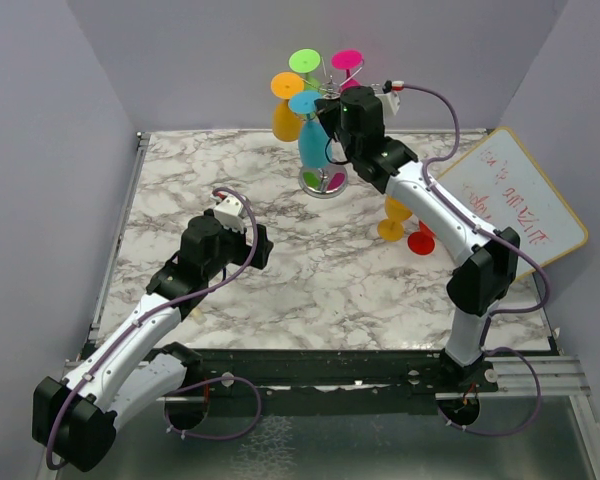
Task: Take the wine glass off the wine glass rack
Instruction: Pick up the wine glass from the wine rack.
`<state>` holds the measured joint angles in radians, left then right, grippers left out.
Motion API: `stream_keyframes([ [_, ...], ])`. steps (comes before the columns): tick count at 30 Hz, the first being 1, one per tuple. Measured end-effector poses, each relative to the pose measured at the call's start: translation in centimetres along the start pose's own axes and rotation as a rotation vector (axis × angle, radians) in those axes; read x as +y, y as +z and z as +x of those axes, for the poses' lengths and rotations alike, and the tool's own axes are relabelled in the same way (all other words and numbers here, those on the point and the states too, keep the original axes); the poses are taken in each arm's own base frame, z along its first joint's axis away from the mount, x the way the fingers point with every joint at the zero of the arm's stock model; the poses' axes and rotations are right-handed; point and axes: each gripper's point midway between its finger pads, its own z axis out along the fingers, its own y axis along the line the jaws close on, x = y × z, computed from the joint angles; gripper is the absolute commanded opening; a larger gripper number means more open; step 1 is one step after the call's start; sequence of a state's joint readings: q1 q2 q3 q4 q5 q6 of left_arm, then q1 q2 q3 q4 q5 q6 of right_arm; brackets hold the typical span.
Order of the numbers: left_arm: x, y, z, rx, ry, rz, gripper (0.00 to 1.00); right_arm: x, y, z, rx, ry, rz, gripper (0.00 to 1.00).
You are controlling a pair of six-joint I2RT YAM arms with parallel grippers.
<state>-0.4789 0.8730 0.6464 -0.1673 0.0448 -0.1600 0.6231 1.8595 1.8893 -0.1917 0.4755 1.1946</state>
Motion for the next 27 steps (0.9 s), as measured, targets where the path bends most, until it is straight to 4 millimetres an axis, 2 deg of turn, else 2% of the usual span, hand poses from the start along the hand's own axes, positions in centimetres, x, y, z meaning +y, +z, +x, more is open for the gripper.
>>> stream_keyframes([
  [7,0.0,0.0,0.0,0.002,0.000,0.000,0.99,-0.8,-0.1,0.4,-0.017,0.008,-0.003,0.01],
  [18,-0.1,0.2,0.3,0.013,-0.001,0.008,0.99,-0.9,-0.5,0.7,-0.066,0.092,-0.055,0.01],
  [27,-0.2,0.2,0.3,0.014,-0.001,0.013,0.99,0.1,-1.1,0.4,-0.120,0.158,-0.088,0.01],
])
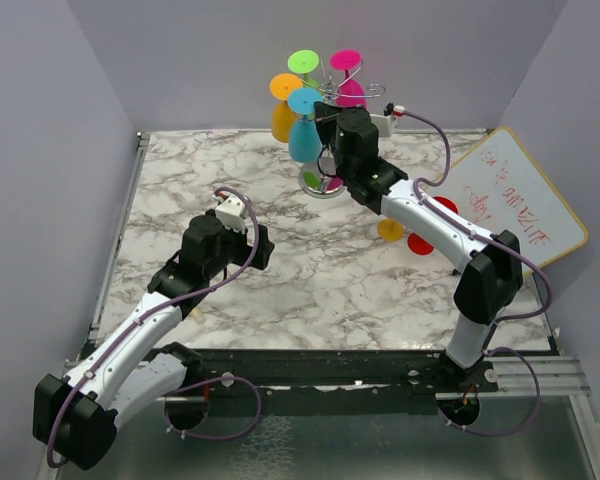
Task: Take the wine glass off the wine glass rack
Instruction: Pick up the wine glass from the wine rack.
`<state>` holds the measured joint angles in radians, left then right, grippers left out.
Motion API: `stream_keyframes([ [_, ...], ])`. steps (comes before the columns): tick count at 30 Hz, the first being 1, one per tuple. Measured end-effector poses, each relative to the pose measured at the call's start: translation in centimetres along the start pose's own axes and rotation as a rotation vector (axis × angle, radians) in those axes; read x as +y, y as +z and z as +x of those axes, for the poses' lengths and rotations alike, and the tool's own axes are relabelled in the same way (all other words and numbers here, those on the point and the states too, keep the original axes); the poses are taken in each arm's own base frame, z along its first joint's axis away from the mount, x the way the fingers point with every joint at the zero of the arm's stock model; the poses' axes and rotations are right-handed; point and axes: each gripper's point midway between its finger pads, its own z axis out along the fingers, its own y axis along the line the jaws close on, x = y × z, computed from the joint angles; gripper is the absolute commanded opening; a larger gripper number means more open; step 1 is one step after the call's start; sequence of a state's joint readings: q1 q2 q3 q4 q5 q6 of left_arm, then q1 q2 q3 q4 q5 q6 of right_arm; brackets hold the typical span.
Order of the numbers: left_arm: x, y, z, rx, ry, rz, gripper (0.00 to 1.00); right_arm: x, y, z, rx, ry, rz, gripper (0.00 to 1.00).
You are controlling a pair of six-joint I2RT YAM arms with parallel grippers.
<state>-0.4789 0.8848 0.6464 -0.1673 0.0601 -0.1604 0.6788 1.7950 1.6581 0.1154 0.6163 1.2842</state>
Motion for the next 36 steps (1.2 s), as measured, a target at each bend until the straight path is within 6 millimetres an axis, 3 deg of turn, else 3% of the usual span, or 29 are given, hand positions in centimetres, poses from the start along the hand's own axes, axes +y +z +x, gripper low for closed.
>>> stream_keyframes([
  [18,0.0,0.0,0.0,0.000,0.000,0.000,0.99,0.7,-0.9,-2.0,-0.084,0.019,0.028,0.01],
  [22,0.0,0.0,0.0,0.000,0.000,0.000,0.99,1.8,-0.9,-2.3,-0.087,0.009,0.015,0.00],
  [26,0.0,0.0,0.0,0.000,0.000,0.001,0.99,2.7,-0.6,-2.3,-0.097,-0.017,0.004,0.01],
  [36,0.0,0.0,0.0,0.000,0.000,0.001,0.99,2.7,-1.5,-1.5,-0.137,-0.110,0.035,0.01],
])
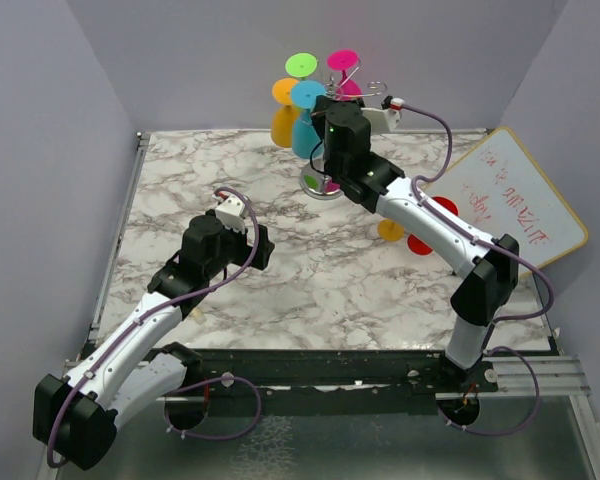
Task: Take the wine glass off the wine glass rack
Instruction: Pick up the wine glass from the wine rack.
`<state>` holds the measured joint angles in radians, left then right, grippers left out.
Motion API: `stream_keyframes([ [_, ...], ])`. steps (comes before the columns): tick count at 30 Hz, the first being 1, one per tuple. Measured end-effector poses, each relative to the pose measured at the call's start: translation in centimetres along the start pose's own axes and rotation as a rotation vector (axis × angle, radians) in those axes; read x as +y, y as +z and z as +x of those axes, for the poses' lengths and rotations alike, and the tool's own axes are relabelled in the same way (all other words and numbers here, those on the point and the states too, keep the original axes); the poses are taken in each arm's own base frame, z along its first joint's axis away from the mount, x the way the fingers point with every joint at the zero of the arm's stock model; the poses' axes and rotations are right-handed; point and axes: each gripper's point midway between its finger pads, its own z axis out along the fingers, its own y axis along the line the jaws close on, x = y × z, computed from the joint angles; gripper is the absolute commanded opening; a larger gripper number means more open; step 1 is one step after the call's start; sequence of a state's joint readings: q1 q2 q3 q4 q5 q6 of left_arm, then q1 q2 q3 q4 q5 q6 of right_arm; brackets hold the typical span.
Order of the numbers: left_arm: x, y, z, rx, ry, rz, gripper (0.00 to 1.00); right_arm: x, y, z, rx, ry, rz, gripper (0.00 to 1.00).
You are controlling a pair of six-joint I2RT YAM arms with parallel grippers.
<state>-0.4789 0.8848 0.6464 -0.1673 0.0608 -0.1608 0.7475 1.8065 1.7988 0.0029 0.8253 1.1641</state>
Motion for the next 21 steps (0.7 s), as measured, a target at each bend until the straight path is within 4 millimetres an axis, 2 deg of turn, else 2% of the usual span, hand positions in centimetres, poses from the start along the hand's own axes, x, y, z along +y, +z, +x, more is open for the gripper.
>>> stream_keyframes([
  [7,0.0,0.0,0.0,0.000,0.000,0.000,0.99,-0.4,-0.5,0.4,-0.004,-0.049,0.017,0.01],
  [21,-0.1,0.0,0.0,0.000,0.000,0.003,0.99,-2.2,-0.8,-0.4,-0.035,-0.105,0.073,0.00],
])
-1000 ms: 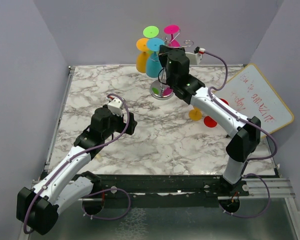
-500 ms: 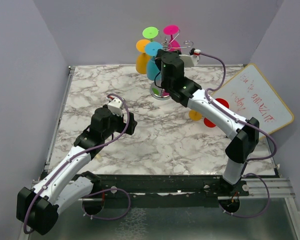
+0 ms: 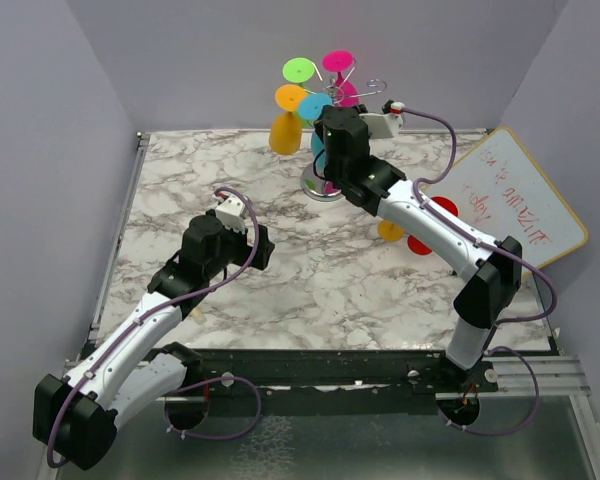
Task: Take the wine glass off the wine glass rack
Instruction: Pick up the wine glass from the wine rack.
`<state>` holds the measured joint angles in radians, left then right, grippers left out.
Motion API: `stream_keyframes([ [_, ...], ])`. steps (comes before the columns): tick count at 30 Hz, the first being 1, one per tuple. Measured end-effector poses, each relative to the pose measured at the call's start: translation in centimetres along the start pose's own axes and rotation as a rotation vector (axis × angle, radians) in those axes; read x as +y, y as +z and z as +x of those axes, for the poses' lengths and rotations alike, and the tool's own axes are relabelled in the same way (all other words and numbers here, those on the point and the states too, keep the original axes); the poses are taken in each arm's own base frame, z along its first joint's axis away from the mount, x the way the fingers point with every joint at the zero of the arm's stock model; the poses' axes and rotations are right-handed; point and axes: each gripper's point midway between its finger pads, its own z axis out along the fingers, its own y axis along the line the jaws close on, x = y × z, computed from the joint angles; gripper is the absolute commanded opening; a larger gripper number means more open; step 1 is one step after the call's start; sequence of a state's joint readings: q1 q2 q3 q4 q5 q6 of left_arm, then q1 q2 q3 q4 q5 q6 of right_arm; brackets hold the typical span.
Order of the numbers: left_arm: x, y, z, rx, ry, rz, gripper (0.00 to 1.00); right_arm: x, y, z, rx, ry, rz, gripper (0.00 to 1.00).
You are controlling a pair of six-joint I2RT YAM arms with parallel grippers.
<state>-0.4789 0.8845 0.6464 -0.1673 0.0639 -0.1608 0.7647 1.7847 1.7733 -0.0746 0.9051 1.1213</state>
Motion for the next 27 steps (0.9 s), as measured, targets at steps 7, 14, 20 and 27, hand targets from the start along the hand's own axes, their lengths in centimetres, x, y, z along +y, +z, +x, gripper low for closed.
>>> stream_keyframes([
  [7,0.0,0.0,-0.1,-0.003,0.001,0.000,0.99,-0.8,0.0,0.1,0.007,0.012,0.030,0.01],
  [14,0.0,-0.1,-0.1,-0.004,0.000,0.001,0.99,-2.9,0.0,-0.6,0.022,0.100,0.057,0.01],
  [20,0.0,-0.1,-0.1,-0.004,0.000,0.001,0.99,-3.2,0.9,-1.2,0.036,0.202,0.061,0.01],
  [27,0.0,-0.1,-0.1,-0.003,0.000,0.001,0.99,-3.0,1.2,-1.5,0.032,0.278,0.065,0.01],
])
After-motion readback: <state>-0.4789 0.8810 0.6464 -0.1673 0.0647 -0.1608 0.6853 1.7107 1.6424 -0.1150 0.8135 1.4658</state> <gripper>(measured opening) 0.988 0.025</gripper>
